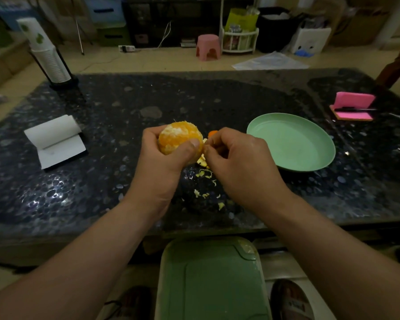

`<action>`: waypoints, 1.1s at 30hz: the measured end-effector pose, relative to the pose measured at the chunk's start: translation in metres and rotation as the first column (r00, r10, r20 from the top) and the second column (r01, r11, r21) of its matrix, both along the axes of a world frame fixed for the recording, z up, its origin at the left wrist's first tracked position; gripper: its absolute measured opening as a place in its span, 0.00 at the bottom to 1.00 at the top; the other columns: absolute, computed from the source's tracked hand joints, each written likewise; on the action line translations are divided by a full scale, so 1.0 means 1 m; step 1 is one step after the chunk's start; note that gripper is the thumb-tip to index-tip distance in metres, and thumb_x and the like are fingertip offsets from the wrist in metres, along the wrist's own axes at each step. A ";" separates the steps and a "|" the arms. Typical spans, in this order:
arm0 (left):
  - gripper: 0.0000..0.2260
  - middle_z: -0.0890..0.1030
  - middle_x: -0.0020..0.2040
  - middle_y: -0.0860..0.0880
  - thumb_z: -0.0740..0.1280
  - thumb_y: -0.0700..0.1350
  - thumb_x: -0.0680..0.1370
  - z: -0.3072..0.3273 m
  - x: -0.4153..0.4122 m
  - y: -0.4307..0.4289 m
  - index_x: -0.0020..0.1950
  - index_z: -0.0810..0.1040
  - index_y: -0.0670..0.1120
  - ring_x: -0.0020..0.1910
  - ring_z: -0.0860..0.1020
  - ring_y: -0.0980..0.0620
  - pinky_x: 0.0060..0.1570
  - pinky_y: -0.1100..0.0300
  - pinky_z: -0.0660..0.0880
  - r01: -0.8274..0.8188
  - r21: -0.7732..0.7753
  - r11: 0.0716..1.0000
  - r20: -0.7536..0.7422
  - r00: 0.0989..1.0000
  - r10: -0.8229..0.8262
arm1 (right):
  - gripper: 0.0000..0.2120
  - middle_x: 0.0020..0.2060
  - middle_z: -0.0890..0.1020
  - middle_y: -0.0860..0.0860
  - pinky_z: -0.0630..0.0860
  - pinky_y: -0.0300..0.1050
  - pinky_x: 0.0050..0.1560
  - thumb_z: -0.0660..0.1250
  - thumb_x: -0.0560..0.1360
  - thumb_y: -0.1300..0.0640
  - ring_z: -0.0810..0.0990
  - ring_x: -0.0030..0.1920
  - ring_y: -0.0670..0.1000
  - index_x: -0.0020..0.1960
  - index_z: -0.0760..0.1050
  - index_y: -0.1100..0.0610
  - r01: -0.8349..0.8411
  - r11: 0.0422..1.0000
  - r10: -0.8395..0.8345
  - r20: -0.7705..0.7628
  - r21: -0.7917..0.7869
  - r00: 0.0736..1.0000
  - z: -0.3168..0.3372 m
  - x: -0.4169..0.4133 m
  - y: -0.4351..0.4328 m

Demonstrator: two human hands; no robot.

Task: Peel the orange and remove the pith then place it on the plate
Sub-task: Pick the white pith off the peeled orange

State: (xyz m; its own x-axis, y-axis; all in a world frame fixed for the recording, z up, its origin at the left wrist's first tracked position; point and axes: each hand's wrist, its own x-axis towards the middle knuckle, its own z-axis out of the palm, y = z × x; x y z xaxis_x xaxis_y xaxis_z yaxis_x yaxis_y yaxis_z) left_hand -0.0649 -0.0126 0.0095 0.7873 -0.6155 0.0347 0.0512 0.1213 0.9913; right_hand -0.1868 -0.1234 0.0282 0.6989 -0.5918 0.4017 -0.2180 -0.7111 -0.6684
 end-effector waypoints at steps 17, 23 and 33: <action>0.27 0.80 0.60 0.47 0.80 0.54 0.69 -0.001 -0.006 -0.001 0.64 0.72 0.54 0.52 0.84 0.54 0.52 0.56 0.82 -0.004 0.010 1.000 0.077 0.997 0.003 | 0.05 0.34 0.80 0.45 0.78 0.52 0.37 0.72 0.80 0.53 0.78 0.35 0.46 0.45 0.80 0.51 0.014 0.988 -0.010 0.024 -0.153 1.000 -0.001 0.000 -0.002; 0.28 0.81 0.62 0.45 0.79 0.50 0.69 0.003 -0.005 0.000 0.66 0.73 0.51 0.56 0.85 0.49 0.54 0.53 0.83 0.031 -0.038 0.999 -0.081 0.996 -0.034 | 0.04 0.35 0.81 0.46 0.80 0.52 0.38 0.72 0.79 0.54 0.80 0.35 0.47 0.46 0.80 0.50 -0.019 1.000 0.019 0.051 -0.002 0.999 0.001 -0.001 -0.003; 0.31 0.80 0.69 0.36 0.76 0.44 0.74 0.011 0.004 0.002 0.75 0.70 0.40 0.59 0.84 0.43 0.63 0.44 0.82 0.120 -0.134 0.984 -0.341 0.927 -0.159 | 0.04 0.33 0.81 0.44 0.73 0.34 0.33 0.71 0.80 0.59 0.78 0.32 0.42 0.48 0.82 0.51 -0.136 0.949 0.125 0.059 0.283 0.990 0.009 -0.003 -0.009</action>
State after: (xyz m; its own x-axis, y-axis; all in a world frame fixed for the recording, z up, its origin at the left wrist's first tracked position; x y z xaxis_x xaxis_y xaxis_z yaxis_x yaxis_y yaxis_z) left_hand -0.0614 -0.0106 0.0202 0.6681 -0.7281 -0.1532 0.4152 0.1940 0.8888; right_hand -0.1898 -0.1324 0.0367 0.7644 -0.5907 0.2583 -0.1048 -0.5091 -0.8543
